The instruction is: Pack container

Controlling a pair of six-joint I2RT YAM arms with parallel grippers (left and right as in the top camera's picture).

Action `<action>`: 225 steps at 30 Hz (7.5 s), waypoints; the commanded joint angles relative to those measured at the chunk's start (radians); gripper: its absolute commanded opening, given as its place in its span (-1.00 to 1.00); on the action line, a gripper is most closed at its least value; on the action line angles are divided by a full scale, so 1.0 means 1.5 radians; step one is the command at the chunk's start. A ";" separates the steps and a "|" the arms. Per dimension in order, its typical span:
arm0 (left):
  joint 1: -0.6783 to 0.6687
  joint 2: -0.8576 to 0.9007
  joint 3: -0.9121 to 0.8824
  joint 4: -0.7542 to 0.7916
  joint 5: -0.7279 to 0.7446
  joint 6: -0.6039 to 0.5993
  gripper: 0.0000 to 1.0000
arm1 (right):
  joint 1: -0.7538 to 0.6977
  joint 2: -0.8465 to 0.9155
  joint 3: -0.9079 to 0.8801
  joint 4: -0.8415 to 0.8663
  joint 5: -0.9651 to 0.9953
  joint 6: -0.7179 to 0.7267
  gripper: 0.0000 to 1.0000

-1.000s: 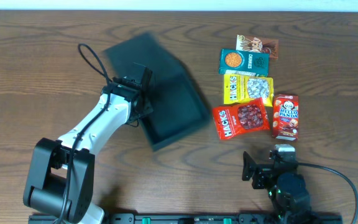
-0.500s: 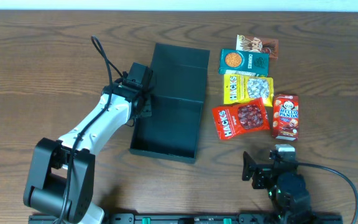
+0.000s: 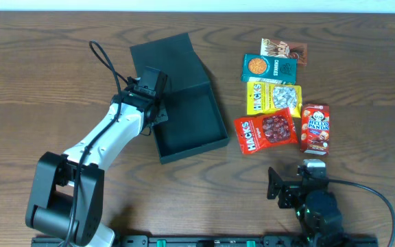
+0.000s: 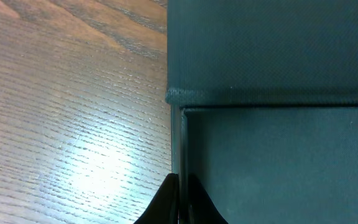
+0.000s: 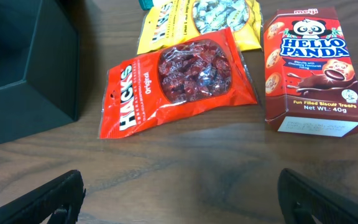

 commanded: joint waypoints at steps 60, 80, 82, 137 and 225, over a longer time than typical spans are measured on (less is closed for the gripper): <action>0.037 -0.093 0.194 -0.021 -0.030 0.212 0.90 | -0.005 -0.004 -0.007 0.000 0.003 -0.003 0.99; 0.088 -0.168 0.216 -0.222 -0.020 0.208 0.91 | -0.005 -0.004 -0.007 0.000 0.003 -0.003 0.98; 0.088 -0.168 0.216 -0.231 0.003 0.198 0.90 | -0.005 -0.004 -0.007 0.000 0.002 -0.003 0.98; 0.089 -0.167 0.216 -0.183 -0.031 0.179 0.90 | -0.150 0.950 0.659 0.355 -0.244 0.373 0.99; 0.089 -0.137 0.215 -0.203 -0.032 0.142 0.90 | -0.233 1.325 0.867 0.229 -0.327 0.853 0.89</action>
